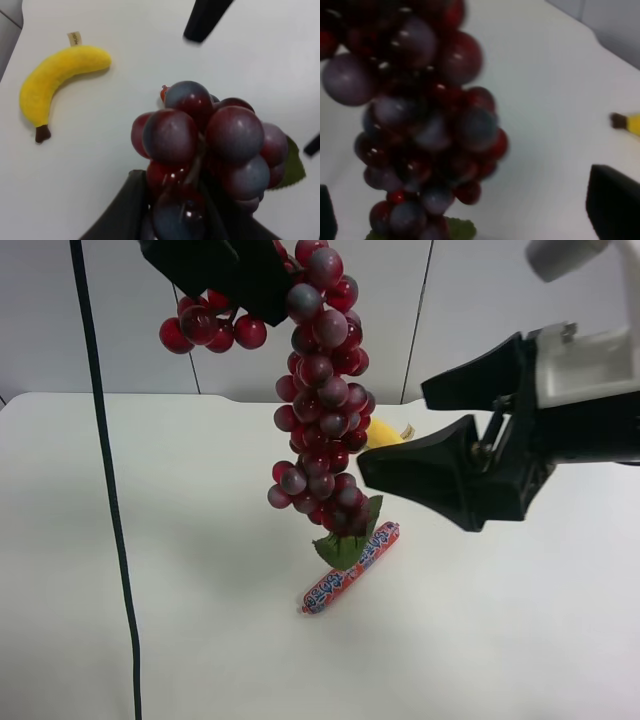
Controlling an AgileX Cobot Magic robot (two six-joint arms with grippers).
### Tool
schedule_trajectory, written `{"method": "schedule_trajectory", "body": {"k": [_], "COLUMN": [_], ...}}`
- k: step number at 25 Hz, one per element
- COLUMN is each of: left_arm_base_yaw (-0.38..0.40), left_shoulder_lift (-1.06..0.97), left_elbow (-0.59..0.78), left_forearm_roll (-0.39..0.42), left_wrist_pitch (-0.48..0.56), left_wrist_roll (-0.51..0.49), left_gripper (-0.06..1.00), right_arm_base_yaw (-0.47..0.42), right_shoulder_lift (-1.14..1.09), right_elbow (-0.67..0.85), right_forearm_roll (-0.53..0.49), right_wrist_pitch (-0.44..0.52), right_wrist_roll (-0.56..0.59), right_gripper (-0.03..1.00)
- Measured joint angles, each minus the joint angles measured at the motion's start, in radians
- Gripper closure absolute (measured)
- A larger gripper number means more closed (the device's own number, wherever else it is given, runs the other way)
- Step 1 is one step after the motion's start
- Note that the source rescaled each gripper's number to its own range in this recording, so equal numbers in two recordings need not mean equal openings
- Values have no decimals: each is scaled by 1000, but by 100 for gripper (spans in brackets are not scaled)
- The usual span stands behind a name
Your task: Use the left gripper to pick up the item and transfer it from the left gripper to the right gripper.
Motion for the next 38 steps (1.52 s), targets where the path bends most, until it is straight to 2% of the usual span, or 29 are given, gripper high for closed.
{"method": "schedule_trajectory", "body": {"k": [6,12,17,20,23,26,27,31,34,36,38], "left_arm_base_yaw": [-1,-2,-2,-2,-2,-2,-2,-2,-2,-2,-2], "left_shoulder_lift": [0,0,0,3,3,3,3,3,3,3,3], "left_elbow": [0,0,0,0,0,0,0,0,0,0,0], "left_forearm_roll": [0,0,-2,-14,-27,-30,-30,-31,-31,-31,-28], "left_wrist_pitch": [0,0,0,0,0,0,0,1,6,6,6], "left_wrist_roll": [0,0,-1,-7,-21,-25,-26,-26,-26,-26,-25], "left_gripper": [94,94,94,94,94,94,94,94,94,94,94], "right_arm_base_yaw": [106,114,114,114,114,114,114,114,114,114,114], "right_shoulder_lift": [124,196,225,226,226,226,226,226,226,226,226], "right_elbow": [-1,-1,-1,-1,-1,-1,-1,-1,-1,-1,-1], "right_forearm_roll": [226,466,684,719,726,726,726,727,728,729,729], "right_wrist_pitch": [-112,-133,-96,-80,-80,-80,-80,-80,-80,-80,-80], "right_wrist_roll": [-257,-477,-695,-776,-793,-798,-798,-804,-808,-808,-808], "right_gripper": [-3,-3,-3,-3,-2,13,23,73,76,82,85]}}
